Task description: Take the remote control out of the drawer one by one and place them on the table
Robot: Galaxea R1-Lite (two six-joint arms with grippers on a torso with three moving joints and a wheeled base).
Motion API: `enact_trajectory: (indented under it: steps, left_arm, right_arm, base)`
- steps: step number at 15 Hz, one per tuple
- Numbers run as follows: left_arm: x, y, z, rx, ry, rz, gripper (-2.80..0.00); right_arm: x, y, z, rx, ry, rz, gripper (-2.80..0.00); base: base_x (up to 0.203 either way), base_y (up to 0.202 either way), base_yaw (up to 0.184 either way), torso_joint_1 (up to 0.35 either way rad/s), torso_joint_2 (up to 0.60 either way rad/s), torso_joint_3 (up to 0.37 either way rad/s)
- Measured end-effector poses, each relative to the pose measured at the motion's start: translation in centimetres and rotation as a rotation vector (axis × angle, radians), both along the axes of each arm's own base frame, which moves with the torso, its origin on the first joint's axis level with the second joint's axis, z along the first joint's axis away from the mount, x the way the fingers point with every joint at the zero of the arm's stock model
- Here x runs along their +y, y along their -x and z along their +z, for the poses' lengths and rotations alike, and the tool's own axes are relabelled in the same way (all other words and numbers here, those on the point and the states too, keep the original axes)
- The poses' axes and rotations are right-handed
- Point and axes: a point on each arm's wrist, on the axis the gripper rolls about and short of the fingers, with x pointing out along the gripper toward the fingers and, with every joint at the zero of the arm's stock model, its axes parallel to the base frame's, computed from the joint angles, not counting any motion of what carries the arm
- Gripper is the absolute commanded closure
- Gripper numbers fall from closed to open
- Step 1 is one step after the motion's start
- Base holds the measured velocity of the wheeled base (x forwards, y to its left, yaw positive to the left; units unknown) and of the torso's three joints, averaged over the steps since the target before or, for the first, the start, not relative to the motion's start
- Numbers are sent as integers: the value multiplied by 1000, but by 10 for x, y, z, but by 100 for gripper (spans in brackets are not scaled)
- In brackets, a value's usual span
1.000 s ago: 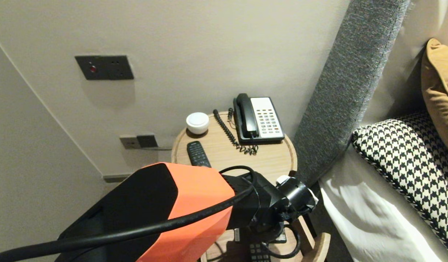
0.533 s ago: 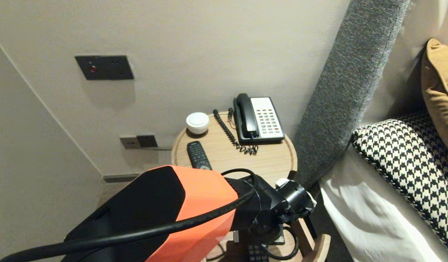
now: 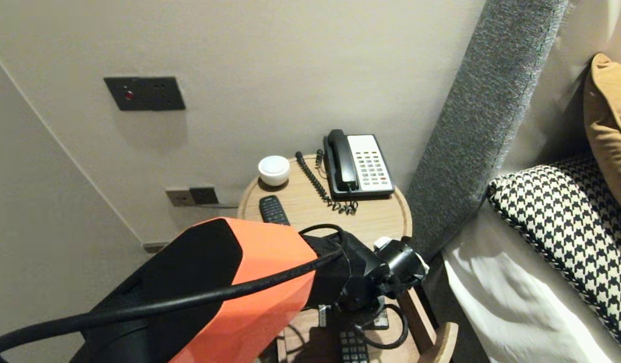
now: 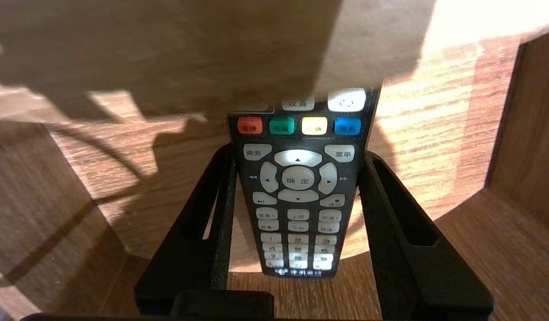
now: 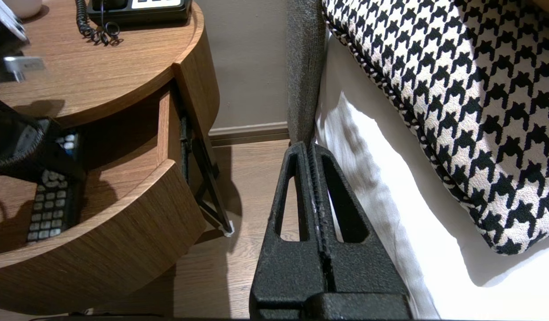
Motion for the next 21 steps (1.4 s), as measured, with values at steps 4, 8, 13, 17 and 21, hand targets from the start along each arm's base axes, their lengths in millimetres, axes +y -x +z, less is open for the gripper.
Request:
enact_trajectory:
  steps: [4,8,13,17,21]
  left_arm:
    - [10,-2,14,18,28,5,0]
    - [17,2,17,22,24,19,0]
    - [21,5,29,9,34,10,0]
    - [22,5,35,0,48,11,0]
    - [22,6,36,-3,47,11,0]
  right_arm:
    - [0,0,0,0,0,0,0]
    - [0,0,0,0,0,0,0]
    - [0,0,0,0,0,0,0]
    - [0,0,0,0,0,0,0]
    - [0,0,0,0,0,0,0]
  base:
    - [0,0,0,0,0,0]
    - [0,0,0,0,0,0]
    - [0,0,0,0,0,0]
    - [0,0,0,0,0,0]
    - [0,0,0,0,0,0]
